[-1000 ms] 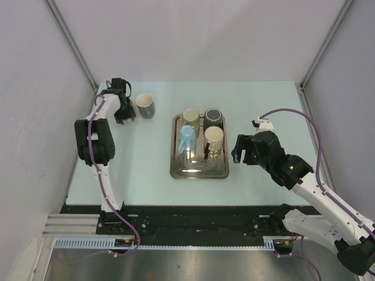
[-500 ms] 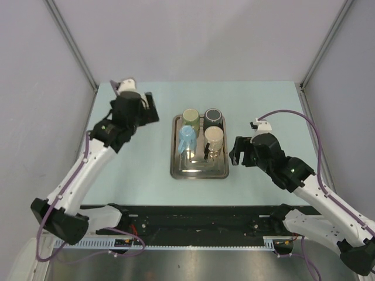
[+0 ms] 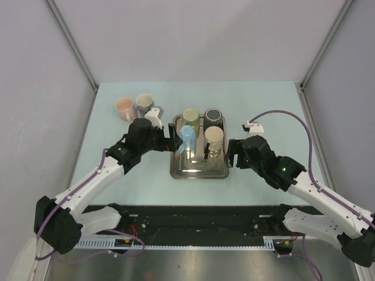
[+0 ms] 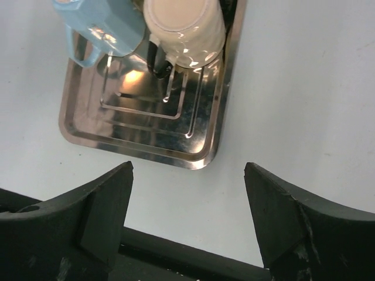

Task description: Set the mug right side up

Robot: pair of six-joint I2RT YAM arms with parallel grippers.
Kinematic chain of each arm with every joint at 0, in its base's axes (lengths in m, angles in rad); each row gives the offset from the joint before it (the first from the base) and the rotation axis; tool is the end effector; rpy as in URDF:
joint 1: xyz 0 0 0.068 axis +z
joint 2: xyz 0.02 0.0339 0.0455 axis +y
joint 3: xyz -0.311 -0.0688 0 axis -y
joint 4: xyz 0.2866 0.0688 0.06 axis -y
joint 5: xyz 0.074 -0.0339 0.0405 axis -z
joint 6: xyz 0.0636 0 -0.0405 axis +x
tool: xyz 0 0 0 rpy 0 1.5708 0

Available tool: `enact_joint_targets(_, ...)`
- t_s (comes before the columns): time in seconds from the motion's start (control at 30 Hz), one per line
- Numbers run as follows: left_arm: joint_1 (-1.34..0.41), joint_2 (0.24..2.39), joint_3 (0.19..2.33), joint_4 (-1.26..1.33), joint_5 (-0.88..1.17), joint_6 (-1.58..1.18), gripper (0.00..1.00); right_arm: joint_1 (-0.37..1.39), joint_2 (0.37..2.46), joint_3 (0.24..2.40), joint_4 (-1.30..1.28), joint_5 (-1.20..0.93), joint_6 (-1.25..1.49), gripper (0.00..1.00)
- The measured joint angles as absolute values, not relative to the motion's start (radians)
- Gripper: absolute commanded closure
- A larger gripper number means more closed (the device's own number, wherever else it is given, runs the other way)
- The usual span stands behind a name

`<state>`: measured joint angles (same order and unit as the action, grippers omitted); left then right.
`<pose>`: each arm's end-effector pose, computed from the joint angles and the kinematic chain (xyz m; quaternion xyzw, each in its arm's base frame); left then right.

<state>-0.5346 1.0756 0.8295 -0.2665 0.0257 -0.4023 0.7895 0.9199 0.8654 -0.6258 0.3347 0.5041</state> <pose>0.2441 -0.1465 0.3080 0.0635 0.8609 -0.2378 0.4453 0.1734 0.1452 0.3209 -0.0555 0.8911 0.1360 0.4295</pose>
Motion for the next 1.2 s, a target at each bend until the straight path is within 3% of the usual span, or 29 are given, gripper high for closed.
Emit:
enact_joint_targets(0.3, -0.535, 1.305, 0.928, -0.247, 0.139, -0.348, 0.02, 0.809, 0.905, 0.864, -0.587, 0.319, 0.500, 0.18)
enact_joint_targets(0.4, -0.535, 1.343, 0.935, -0.250, 0.142, -0.316, 0.11, 0.809, 0.905, 0.864, -0.590, 0.320, 0.500, 0.19)
enact_joint_targets(0.5, -0.535, 1.424, 0.965, -0.267, 0.142, -0.289, 0.30, 0.809, 0.905, 0.864, -0.598, 0.321, 0.500, 0.20)
enact_joint_targets(0.63, -0.531, 1.529, 1.008, -0.312, 0.145, -0.256, 0.41, 0.809, 0.906, 0.864, -0.609, 0.325, 0.497, 0.20)
enact_joint_targets(1.2, -0.526, 1.722, 1.248, -0.452, 0.137, -0.173, 0.52, 0.801, 0.883, 0.864, -0.641, 0.334, 0.492, 0.20)
